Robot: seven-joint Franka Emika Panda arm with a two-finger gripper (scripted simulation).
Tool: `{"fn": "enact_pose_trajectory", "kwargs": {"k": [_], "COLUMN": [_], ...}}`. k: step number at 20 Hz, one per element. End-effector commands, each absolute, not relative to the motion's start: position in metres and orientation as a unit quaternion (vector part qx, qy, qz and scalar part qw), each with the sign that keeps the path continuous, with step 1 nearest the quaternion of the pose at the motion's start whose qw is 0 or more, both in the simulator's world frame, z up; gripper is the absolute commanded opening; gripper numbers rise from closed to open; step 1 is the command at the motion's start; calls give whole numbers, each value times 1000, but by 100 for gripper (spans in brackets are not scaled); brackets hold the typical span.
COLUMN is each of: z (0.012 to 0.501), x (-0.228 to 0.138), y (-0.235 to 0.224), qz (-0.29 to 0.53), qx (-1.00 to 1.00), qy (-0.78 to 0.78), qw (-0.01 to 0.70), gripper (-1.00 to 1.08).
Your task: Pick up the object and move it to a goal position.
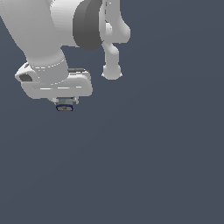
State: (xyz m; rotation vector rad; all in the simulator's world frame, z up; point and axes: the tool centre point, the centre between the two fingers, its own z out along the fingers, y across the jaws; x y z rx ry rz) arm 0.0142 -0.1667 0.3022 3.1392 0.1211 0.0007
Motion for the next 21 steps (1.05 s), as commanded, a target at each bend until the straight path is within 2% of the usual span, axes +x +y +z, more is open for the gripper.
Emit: {"fn": "enact_pose_trajectory", "kwargs": {"k": [1,10,21], "z": [319,357,370], "x": [21,39,46], "y": [-172,-186,-191], "qz": [0,0,0], "qx": [999,999,999], "qy": [39,39,39], "qw": [0,0,0], "gripper": [-100,-100,-100]}}
